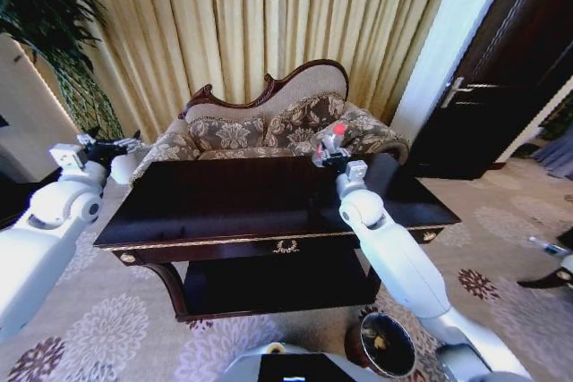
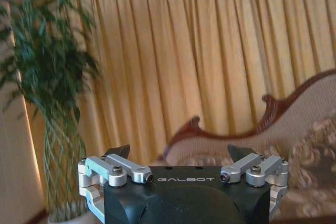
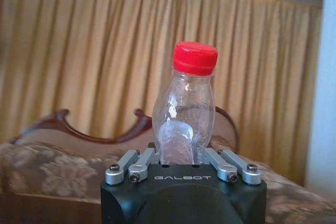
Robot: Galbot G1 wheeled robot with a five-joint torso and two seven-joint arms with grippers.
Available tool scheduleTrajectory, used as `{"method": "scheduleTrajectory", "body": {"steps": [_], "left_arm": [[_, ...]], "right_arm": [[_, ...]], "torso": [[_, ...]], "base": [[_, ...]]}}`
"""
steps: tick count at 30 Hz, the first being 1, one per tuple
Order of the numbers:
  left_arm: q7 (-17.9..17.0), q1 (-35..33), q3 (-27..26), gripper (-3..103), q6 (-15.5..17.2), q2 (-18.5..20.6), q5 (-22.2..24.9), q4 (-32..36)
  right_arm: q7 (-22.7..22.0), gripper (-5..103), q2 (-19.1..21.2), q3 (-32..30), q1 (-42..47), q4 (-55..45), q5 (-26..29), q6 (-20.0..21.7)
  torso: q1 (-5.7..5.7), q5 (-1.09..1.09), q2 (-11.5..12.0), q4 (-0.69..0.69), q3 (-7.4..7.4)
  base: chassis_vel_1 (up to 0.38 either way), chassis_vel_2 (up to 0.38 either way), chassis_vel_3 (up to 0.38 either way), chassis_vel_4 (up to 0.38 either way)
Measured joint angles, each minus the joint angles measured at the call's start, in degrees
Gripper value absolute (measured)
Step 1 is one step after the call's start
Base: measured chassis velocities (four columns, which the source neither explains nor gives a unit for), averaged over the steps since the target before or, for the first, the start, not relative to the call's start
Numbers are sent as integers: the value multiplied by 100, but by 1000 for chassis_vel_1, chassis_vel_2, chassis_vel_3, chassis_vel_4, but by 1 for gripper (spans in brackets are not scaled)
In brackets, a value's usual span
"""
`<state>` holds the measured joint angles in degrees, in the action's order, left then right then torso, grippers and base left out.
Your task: Move to the front of the table and place the trash on the table into the trash bin.
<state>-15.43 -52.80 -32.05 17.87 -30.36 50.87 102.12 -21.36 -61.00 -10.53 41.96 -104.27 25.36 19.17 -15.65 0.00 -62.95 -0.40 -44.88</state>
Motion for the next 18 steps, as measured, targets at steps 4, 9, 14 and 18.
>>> {"method": "scheduleTrajectory", "body": {"steps": [4,9,14,18], "left_arm": [[400,111,64,100,9,38,103,-258],[1136,115,131,100,-401,-70,-104,-531],[1464,100,199,100,-724,-171,-115,-622],[1769,103,227,100,-873,-203,-115,-626]], "right_arm": [[46,27,259,-286,219,-130,54,87],[169,27,442,-609,494,-135,392,98],[351,27,661,-702,627,-133,628,34],[360,27,842,-709,686,-321,886,64]], "torso": [[1,1,-1,-2,1],[0,1,0,-1,0],[1,0,0,0,1],[1,1,0,-1,0]], "base": [[0,0,0,0],[0,0,0,0],[0,0,0,0],[0,0,0,0]]}}
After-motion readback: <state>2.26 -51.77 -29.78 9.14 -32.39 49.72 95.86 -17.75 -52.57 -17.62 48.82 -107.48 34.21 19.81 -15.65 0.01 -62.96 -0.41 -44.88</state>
